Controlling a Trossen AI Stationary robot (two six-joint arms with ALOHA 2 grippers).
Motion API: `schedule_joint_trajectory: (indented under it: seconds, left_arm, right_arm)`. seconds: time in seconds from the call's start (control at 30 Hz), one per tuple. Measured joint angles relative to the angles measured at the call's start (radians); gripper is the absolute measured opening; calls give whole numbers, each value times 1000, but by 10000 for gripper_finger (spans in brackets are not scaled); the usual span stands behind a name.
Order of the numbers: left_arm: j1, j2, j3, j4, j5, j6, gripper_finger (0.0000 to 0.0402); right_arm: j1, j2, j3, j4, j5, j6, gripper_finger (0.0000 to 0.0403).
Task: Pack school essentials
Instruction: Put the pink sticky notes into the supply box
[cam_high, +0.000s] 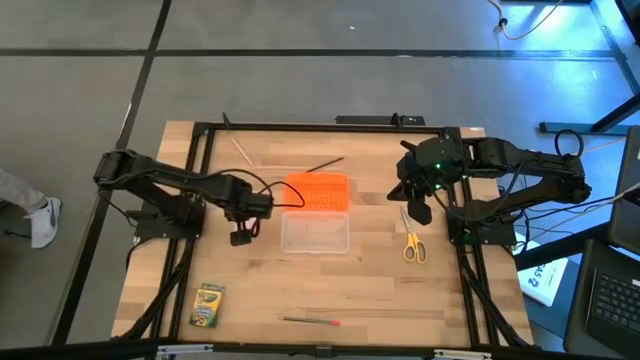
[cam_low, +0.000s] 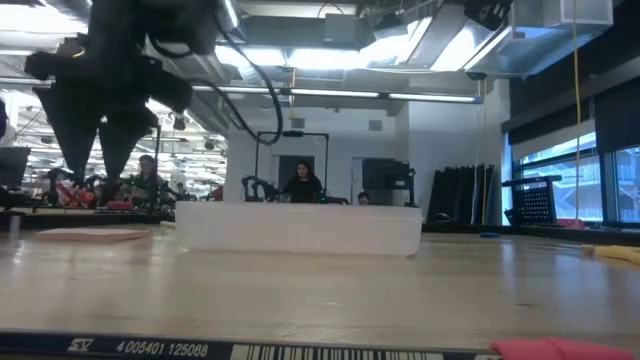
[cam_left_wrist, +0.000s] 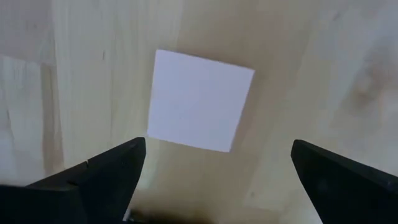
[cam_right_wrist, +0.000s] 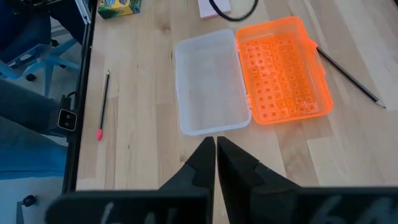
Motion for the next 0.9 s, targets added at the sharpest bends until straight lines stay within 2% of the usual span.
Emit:
schedule_joint_trajectory:
  seconds: [0.27, 0.4, 0.9]
  left_arm:
    - [56, 121, -1, 46, 0, 80, 397]
    - [76, 162, -1, 62, 32, 117, 397]
    - [78, 239, -1, 100, 45, 146, 397]
  right_arm:
    - [0, 0, 0, 0, 0, 0, 20]
    - [0, 0, 0, 0, 0, 0, 20]
    - [0, 0, 0, 0, 0, 0, 20]
